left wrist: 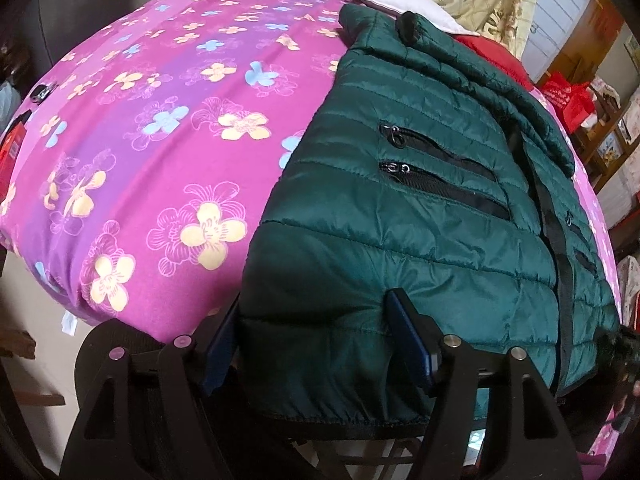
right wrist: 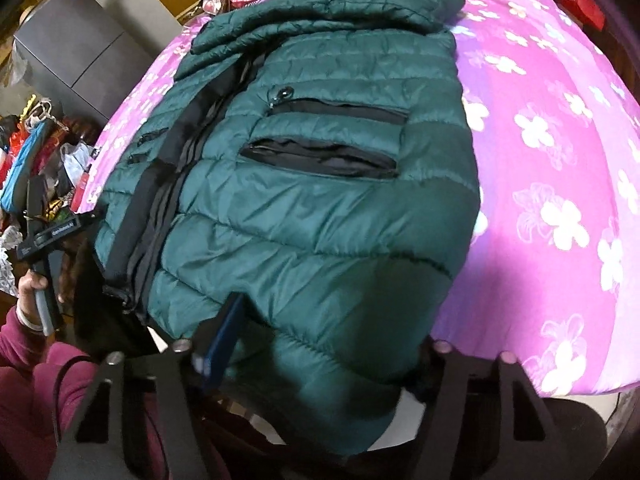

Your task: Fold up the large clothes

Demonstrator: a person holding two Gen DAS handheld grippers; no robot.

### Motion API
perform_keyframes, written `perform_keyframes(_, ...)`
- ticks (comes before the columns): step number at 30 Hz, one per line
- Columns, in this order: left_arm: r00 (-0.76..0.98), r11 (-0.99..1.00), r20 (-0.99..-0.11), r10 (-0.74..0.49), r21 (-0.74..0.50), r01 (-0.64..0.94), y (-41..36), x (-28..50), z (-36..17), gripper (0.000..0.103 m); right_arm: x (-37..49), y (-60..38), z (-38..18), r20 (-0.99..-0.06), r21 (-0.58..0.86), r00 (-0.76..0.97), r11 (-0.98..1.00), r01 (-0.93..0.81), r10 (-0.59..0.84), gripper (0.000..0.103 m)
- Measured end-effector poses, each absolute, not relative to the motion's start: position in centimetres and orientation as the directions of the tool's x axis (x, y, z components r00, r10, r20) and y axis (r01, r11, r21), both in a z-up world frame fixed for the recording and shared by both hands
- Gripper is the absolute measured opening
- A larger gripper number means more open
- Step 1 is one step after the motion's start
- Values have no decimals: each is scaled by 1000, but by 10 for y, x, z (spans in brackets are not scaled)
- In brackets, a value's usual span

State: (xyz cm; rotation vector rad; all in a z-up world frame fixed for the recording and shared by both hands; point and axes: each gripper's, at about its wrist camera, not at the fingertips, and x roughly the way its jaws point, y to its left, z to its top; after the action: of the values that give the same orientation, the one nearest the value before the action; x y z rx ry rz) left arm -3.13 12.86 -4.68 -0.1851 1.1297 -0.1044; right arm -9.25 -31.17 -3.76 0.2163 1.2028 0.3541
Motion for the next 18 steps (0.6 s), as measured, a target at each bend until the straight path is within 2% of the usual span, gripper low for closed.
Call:
perform_keyframes(2,422,981,-888,-183,-190,24,124,-33,-45,32,-91,-317,-35,-862,346,343,928,-141,373,34)
perform_keyframes(4,437,987,-886,-157,-151,48,117,-34,-39,11,-91,-320,-32,-846,363,361,920,-150,392,27)
perform_keyframes(6,454,993,-884,-114,-91,71,110,-35,-33,1,-88,-319,-27,-841,355,367,917,-182,398,24)
perform_keyframes(13,496,995,-864,-80,-39,94,104,-32,-5,0,-79,-320,4,-799,344,423,901,-262,428,23)
perform_keyframes(18,564,994,-819,-100,-60,89,105,-24,28,0,-67,-326,29,-767,336,478,902,-270,428,23)
